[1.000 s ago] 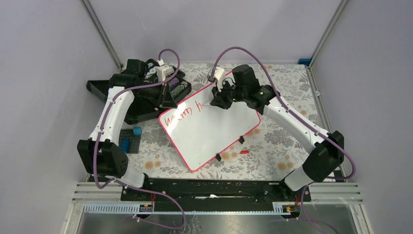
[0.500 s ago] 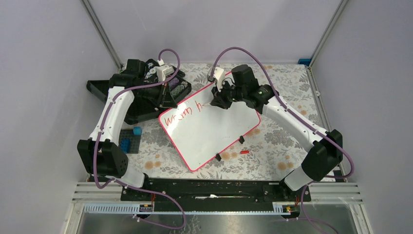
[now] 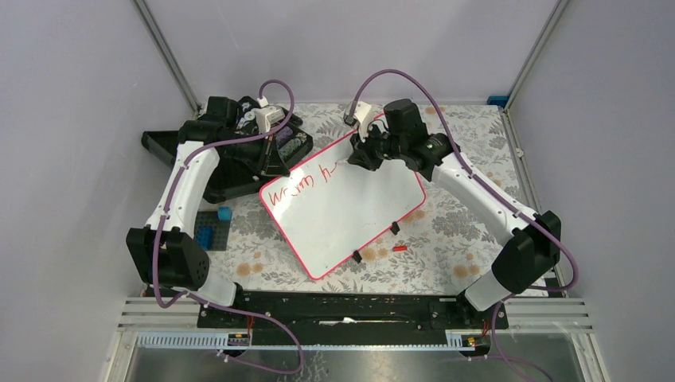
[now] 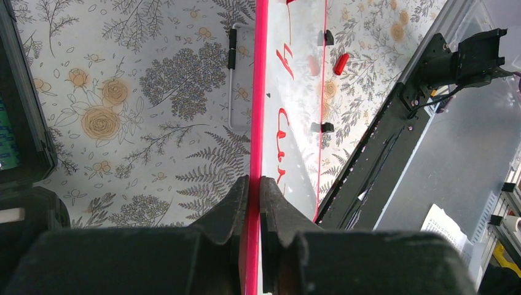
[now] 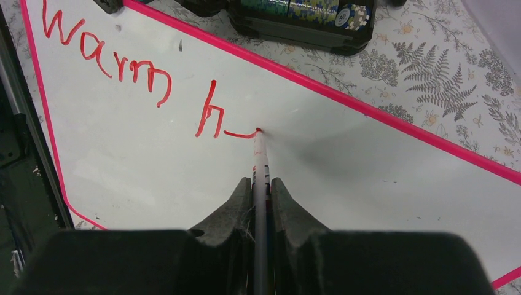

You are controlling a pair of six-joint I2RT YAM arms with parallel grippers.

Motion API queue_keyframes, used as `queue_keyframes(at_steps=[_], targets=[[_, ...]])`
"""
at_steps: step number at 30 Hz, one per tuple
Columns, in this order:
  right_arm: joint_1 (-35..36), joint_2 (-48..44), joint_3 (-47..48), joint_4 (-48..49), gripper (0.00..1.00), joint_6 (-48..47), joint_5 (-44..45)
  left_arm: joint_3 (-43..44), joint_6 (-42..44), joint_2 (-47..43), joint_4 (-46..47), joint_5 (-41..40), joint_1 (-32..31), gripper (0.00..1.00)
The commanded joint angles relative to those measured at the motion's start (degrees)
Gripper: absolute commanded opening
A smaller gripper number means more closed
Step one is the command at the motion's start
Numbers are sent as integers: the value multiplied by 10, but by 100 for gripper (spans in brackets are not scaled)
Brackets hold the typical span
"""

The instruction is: Write a sentence on the whiteboard

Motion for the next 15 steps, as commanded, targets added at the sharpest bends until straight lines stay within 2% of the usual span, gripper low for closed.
queue_keyframes(at_steps=[1, 15], targets=[[-5, 16, 35, 11, 0, 3, -1, -2, 9, -1, 3, 12, -1, 0], [8, 24, 41, 6, 0, 7, -21, -7, 12, 1, 3, 10, -1, 0]])
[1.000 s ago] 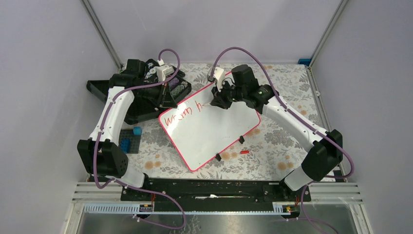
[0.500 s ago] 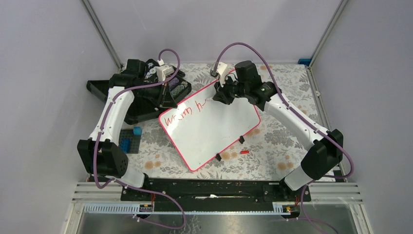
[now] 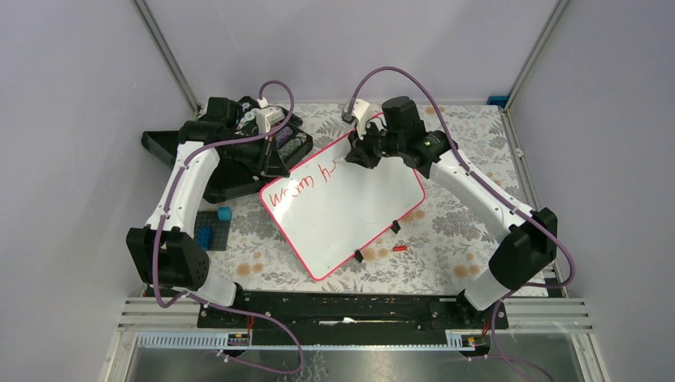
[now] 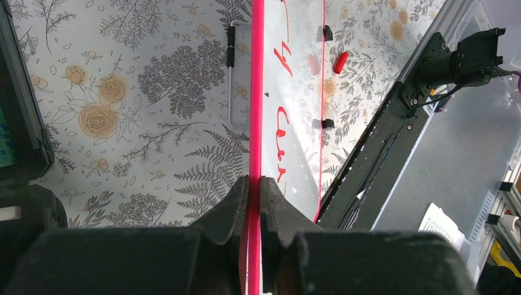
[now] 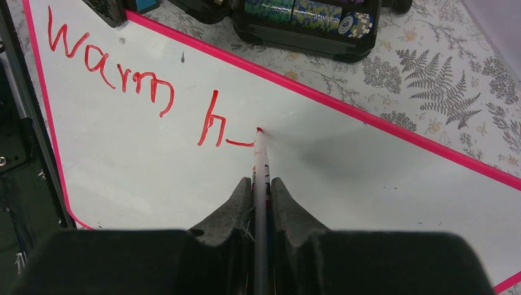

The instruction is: Write a sentence on the whiteboard

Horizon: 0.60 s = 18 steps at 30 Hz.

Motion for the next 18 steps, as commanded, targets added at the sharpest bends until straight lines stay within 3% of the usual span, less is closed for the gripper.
queue_keyframes(at_steps=[1, 18], targets=[[9, 5, 17, 6, 0, 4, -12, -3, 12, 1, 4, 11, -1, 0], [19, -23, -39, 6, 0, -4, -11, -5, 12, -1, 4, 11, -1, 0]])
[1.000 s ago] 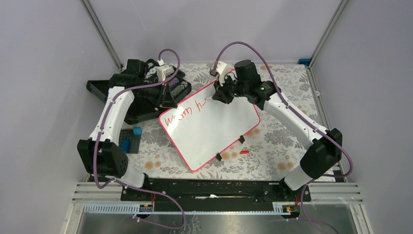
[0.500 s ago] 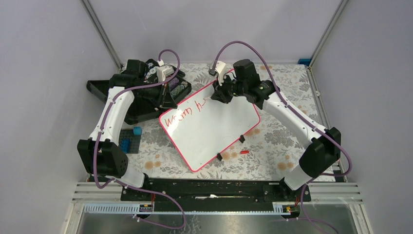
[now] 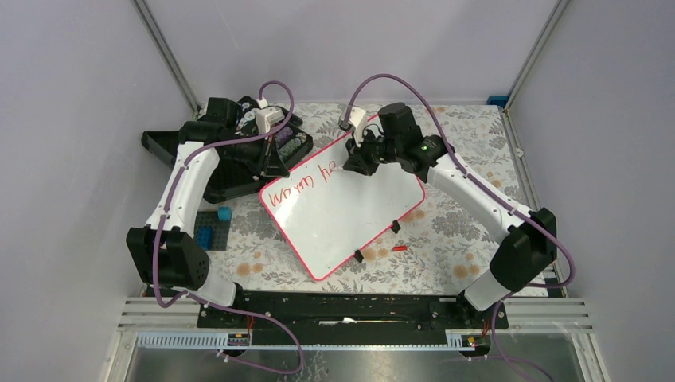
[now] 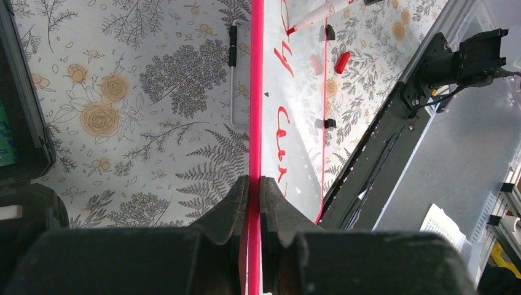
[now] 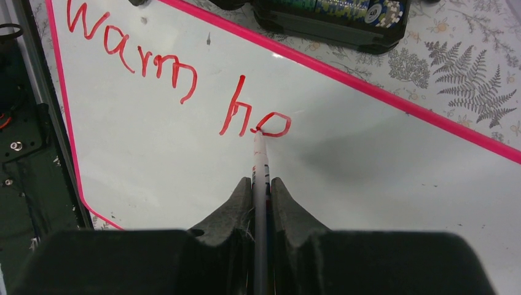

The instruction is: Write a sentence on the whiteboard

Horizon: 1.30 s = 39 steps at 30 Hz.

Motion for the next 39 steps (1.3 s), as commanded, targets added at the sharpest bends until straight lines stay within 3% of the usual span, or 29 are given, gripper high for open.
queue_keyframes(at_steps=[1, 19, 39], targets=[[5, -23, -21, 5, 0, -5, 3, -2, 12, -1, 2, 12, -2, 0], [-20, -38, -9, 3, 0, -16, 31, -1, 10, -3, 1, 11, -2, 0], [-44, -18, 29, -6, 0, 7, -8, 0, 12, 0, 2, 16, -2, 0]])
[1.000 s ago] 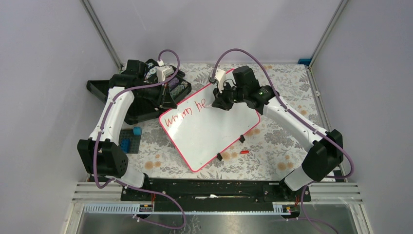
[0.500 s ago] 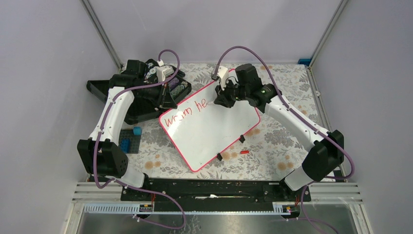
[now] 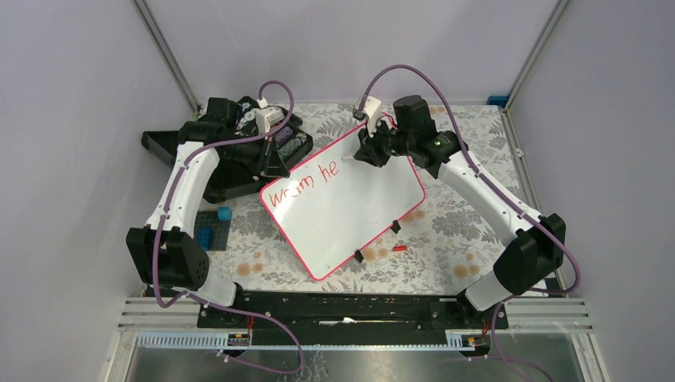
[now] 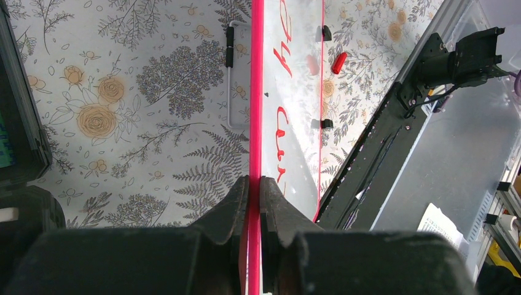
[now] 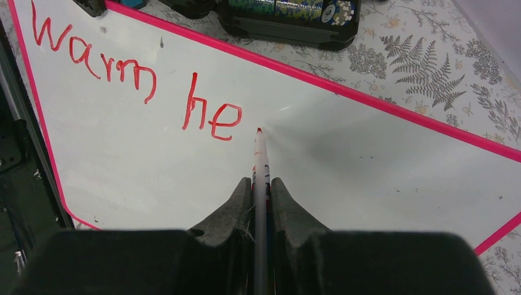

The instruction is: Write a sentence on the whiteboard

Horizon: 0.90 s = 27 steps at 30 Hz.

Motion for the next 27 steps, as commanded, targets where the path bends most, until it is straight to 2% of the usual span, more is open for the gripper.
queue_keyframes(at_steps=[1, 27], targets=[[-1, 5, 27, 0, 0, 6, -15, 0, 13, 0, 2, 11, -2, 0], [11, 35, 44, 0, 0, 13, -26, -4, 16, 2, 3, 11, -2, 0]])
